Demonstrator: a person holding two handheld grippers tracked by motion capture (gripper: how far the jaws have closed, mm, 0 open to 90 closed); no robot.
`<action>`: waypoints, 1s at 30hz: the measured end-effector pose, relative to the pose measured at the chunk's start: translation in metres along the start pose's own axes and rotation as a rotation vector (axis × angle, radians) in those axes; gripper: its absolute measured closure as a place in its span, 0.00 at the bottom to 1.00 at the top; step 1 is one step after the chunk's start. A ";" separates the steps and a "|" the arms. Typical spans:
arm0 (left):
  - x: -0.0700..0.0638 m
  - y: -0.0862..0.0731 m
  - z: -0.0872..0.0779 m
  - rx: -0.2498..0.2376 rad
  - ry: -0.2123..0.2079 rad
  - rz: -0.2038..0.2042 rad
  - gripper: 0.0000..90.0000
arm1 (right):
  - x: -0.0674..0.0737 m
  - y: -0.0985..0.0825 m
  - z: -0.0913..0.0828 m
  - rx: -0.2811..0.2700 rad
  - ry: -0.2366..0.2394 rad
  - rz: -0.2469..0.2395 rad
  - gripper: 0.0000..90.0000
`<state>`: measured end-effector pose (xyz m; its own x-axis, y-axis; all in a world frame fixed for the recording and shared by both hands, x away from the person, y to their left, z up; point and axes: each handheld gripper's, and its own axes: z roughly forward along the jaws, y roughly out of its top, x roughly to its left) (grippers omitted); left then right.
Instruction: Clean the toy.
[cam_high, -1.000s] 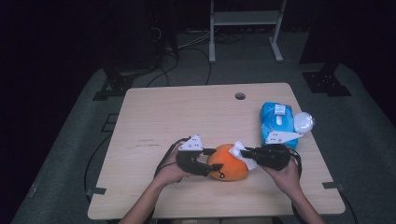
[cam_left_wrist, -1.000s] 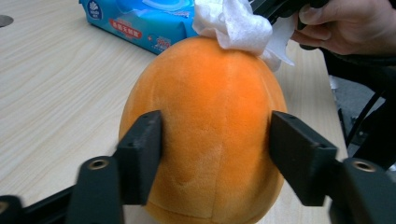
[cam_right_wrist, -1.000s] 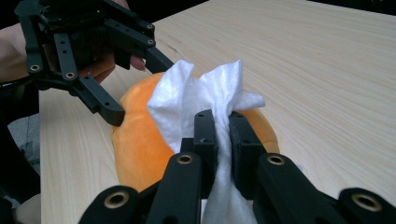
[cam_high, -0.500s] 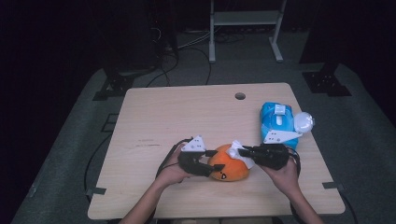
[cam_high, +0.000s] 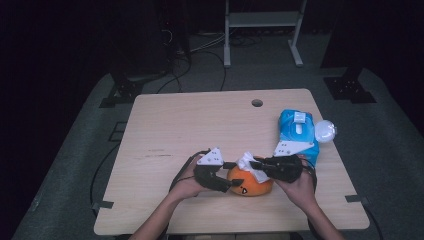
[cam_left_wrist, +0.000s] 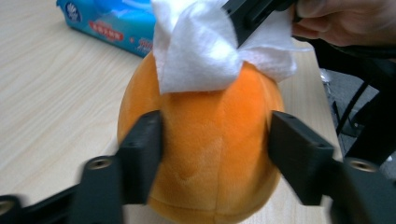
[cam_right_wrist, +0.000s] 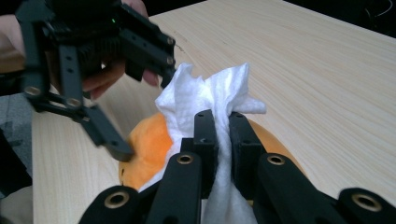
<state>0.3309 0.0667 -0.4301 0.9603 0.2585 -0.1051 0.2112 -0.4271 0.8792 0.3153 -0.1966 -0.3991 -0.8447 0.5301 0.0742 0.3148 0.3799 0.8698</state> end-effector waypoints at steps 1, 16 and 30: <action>0.000 0.000 0.000 0.000 0.000 0.000 0.28 | 0.000 0.000 0.000 0.000 0.000 0.000 0.92; -0.007 0.001 0.007 0.046 0.039 -0.009 0.52 | 0.026 0.014 0.006 0.041 -0.037 -0.136 0.92; -0.005 0.000 0.011 0.014 0.039 -0.045 0.49 | -0.008 -0.001 -0.013 0.015 -0.065 0.001 0.92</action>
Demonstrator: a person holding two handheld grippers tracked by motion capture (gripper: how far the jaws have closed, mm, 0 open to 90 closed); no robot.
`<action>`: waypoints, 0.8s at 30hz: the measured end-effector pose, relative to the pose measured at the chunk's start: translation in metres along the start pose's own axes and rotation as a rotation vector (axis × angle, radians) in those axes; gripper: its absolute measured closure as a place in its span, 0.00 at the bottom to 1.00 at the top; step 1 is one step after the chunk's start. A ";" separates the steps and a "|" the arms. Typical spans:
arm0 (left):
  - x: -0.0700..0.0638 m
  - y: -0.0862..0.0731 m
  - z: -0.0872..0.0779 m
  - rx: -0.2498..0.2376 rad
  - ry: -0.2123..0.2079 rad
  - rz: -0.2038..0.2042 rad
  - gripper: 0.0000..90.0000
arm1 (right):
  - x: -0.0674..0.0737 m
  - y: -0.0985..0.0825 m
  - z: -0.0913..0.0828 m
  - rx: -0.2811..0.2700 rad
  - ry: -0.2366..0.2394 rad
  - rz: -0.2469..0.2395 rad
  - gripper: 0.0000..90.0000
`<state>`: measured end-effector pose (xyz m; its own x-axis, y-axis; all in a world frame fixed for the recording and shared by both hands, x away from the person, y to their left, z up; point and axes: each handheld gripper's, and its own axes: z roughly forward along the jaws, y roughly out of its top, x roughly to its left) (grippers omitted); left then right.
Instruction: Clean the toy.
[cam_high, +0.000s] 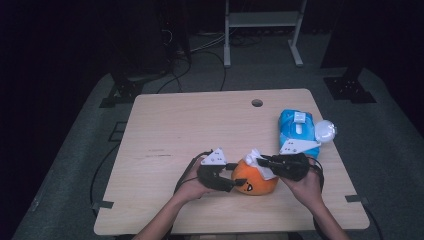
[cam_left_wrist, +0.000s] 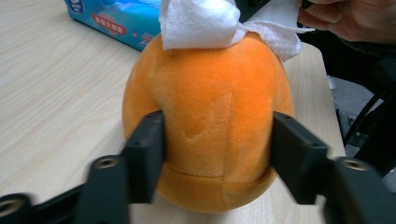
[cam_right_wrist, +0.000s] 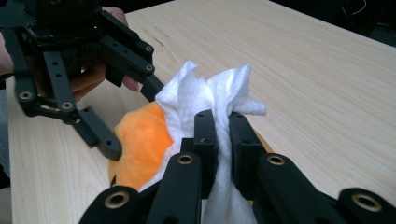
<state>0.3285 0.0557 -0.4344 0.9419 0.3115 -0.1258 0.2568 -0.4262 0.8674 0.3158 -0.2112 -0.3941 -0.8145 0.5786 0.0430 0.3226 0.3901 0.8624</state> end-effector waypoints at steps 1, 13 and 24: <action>-0.001 0.001 0.000 0.000 0.008 0.006 0.52 | 0.002 0.002 -0.001 -0.005 0.000 -0.008 0.92; -0.014 0.007 0.001 0.032 0.053 0.080 0.55 | 0.030 0.020 0.017 0.020 0.013 -0.106 0.92; 0.000 0.002 -0.005 0.010 -0.095 -0.085 0.33 | 0.007 -0.004 -0.003 0.012 0.008 0.017 0.92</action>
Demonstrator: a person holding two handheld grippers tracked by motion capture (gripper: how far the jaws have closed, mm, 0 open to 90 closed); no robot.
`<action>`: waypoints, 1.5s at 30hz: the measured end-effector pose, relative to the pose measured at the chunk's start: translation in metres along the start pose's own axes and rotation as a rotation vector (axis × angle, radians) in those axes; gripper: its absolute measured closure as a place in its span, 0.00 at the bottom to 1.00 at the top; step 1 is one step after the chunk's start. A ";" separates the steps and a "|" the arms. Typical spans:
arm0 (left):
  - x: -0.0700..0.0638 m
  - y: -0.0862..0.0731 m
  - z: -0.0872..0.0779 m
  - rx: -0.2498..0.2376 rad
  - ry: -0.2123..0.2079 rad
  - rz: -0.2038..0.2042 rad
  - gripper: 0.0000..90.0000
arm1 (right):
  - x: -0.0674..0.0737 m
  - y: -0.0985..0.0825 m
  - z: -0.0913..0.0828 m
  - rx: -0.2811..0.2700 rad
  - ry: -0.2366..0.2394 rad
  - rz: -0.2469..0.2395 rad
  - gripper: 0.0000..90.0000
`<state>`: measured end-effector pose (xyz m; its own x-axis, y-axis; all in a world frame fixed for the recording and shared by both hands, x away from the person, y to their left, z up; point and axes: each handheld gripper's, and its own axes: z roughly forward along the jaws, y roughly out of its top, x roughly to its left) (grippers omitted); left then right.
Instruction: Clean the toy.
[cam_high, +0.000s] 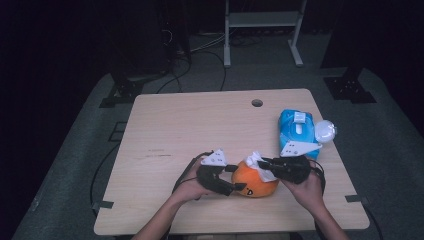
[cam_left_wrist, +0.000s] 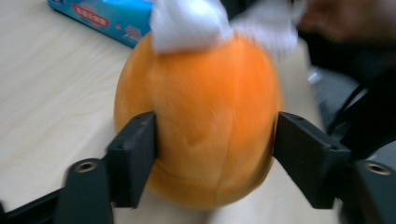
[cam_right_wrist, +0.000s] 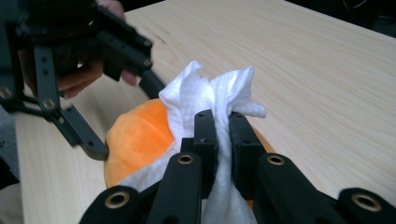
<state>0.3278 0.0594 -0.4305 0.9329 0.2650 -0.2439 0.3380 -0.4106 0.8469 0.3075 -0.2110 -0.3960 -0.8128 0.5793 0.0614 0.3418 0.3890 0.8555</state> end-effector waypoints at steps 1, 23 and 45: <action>0.000 0.000 0.000 0.000 0.000 0.000 0.33 | 0.000 0.000 0.000 0.000 0.000 0.000 0.92; 0.007 -0.004 -0.007 -0.012 0.040 0.017 0.33 | -0.008 -0.008 -0.009 -0.017 -0.002 0.061 0.92; 0.008 -0.006 -0.002 -0.006 0.048 0.039 0.37 | -0.012 -0.026 -0.021 -0.007 0.027 0.088 0.92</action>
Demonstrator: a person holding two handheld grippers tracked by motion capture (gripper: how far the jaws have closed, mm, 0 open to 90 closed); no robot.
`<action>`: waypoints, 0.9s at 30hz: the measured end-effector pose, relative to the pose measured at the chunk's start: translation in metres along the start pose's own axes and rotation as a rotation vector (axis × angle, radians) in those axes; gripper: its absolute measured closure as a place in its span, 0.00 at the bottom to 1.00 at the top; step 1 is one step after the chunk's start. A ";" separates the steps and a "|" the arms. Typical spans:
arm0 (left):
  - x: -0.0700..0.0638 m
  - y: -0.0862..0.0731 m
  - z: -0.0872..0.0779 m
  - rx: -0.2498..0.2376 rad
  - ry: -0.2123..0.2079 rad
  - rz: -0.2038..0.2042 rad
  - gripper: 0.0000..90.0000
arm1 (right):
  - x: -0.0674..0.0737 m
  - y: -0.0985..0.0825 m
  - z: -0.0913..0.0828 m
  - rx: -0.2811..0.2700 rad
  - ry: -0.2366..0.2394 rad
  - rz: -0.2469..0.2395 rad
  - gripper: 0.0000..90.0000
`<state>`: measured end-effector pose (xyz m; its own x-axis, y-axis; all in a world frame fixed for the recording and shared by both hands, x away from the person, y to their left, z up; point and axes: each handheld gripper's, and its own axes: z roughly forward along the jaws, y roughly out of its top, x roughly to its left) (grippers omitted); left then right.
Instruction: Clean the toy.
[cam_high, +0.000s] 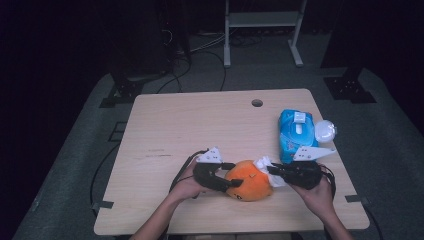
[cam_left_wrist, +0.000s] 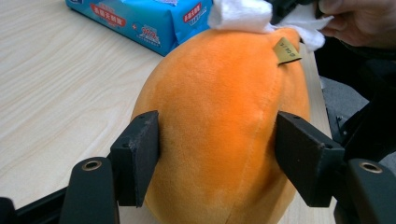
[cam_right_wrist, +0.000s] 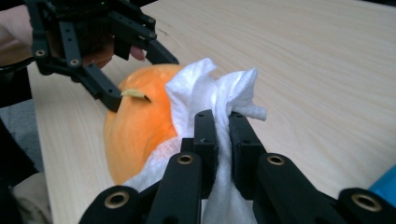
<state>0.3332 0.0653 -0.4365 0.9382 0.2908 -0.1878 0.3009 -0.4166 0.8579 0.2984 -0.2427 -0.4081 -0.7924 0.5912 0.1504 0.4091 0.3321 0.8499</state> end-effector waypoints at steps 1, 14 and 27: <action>-0.003 0.001 0.002 0.008 -0.002 0.017 0.37 | 0.001 -0.003 -0.002 -0.002 0.020 0.011 0.92; -0.009 0.002 0.002 0.031 -0.021 0.079 0.42 | 0.013 0.022 0.023 -0.011 0.058 -0.065 0.92; -0.009 0.009 0.004 0.033 -0.064 0.025 0.33 | -0.004 0.005 0.005 -0.003 0.042 0.018 0.92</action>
<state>0.3282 0.0553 -0.4286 0.9543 0.2241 -0.1975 0.2813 -0.4517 0.8467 0.3054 -0.2401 -0.4070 -0.8032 0.5656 0.1869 0.4225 0.3197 0.8481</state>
